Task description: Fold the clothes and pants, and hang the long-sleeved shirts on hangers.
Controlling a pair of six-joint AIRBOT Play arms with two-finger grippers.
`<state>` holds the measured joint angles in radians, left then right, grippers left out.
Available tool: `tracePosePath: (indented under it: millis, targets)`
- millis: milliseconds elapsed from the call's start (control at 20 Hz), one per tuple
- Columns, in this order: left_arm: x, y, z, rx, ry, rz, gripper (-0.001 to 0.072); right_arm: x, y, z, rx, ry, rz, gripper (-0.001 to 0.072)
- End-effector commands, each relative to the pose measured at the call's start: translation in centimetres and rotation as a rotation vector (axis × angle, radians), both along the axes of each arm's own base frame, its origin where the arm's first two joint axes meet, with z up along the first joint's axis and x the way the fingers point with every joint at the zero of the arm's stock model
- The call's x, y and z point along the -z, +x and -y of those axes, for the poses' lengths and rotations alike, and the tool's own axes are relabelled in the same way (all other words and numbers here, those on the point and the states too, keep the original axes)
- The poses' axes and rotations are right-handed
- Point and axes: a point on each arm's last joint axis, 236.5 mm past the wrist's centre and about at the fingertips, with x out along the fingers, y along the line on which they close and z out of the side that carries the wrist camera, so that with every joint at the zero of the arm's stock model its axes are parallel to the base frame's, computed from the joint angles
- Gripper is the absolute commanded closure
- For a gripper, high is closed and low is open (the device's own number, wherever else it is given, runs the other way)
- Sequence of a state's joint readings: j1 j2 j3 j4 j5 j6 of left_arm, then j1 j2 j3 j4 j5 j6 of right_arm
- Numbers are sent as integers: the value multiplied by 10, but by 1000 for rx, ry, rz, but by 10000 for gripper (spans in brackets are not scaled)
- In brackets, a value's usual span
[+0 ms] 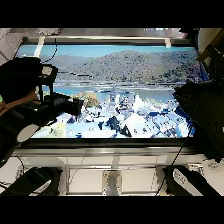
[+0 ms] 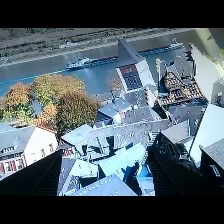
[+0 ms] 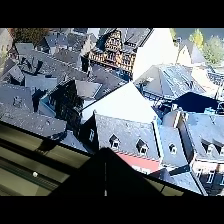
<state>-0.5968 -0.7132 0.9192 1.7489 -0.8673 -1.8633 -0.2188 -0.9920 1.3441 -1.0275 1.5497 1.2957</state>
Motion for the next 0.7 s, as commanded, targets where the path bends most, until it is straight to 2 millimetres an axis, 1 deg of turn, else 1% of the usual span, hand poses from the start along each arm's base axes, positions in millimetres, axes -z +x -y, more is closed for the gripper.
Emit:
tracePosePath:
  millis: [0,200,250,300,350,400,450,500,550,600,650]
  targets:
    - [-2,10,3,4,9,37,106,0,0,0,-2,-1,-1,680]
    - [29,19,7,6,71,-35,106,-3,9,3,22,-4,38,679]
    - [36,22,6,25,122,-31,106,-5,12,4,28,-5,49,679]
    - [42,31,-5,30,220,-8,107,-5,14,4,32,-5,57,680]
    - [46,41,-29,-3,351,10,148,-6,15,5,36,-5,64,680]
    - [48,49,-63,-59,491,14,262,-6,16,5,37,-6,66,680]
    - [43,55,-111,-152,651,9,297,-6,16,5,37,-6,66,679]
    - [34,58,-159,-260,776,-6,296,-6,16,5,37,-6,66,679]
    - [25,55,-211,-388,857,-38,295,-6,16,5,37,-6,66,680]
    - [21,47,-258,-509,875,-82,284,-7,17,5,39,-7,70,680]
    - [23,31,-308,-651,856,-147,283,-8,18,6,43,-6,76,679]
